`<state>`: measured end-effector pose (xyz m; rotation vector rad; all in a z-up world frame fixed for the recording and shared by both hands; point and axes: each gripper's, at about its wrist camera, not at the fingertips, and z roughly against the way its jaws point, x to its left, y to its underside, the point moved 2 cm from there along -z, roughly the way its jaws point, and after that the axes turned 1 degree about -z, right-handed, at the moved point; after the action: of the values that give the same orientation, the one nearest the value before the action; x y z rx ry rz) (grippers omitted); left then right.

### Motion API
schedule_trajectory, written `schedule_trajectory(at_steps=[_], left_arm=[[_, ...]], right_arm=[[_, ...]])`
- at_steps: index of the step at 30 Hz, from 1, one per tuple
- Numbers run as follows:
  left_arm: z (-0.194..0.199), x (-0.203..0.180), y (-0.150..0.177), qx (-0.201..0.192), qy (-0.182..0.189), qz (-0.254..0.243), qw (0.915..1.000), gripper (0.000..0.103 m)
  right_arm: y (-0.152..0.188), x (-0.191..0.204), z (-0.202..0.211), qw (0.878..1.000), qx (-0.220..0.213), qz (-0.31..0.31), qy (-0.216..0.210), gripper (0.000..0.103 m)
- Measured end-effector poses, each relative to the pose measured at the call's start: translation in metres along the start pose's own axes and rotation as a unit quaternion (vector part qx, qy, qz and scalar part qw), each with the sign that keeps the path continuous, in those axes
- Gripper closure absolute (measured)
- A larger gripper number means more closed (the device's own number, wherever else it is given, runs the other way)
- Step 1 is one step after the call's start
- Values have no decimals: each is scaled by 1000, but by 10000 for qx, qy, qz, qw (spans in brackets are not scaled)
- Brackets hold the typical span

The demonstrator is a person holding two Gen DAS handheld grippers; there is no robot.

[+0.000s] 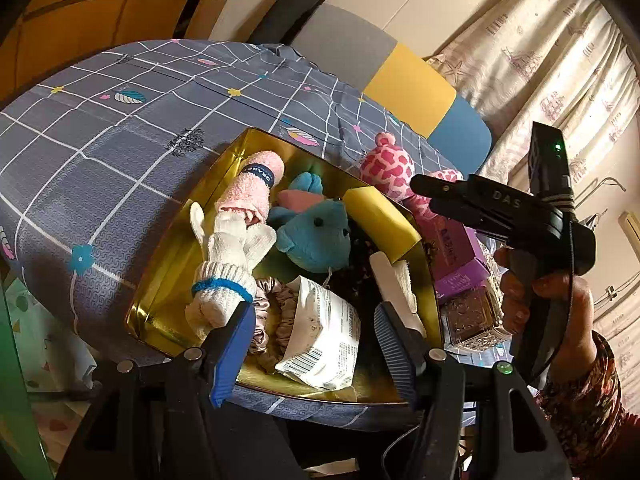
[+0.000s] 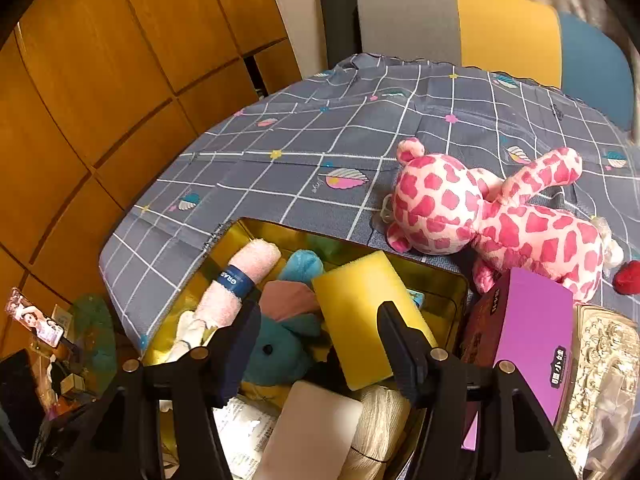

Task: Organize soft objects
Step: 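Lower the sponge into the gold tray and open right gripper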

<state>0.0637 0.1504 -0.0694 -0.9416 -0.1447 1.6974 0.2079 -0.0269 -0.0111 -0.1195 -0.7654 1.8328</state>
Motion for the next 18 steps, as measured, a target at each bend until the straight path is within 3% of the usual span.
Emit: schedule_trajectory(at_steps=[9, 13, 18], left_arm=[[4, -4, -1, -38, 13, -8, 10000, 40], [5, -7, -2, -54, 0, -39, 10000, 40], [-1, -13, -3, 6, 168, -47, 9998, 40]], right_arm=[[4, 5, -43, 9989, 428, 5, 188, 41], [14, 8, -53, 9972, 721, -150, -151, 41], [20, 16, -16, 9987, 334, -74, -378, 41]])
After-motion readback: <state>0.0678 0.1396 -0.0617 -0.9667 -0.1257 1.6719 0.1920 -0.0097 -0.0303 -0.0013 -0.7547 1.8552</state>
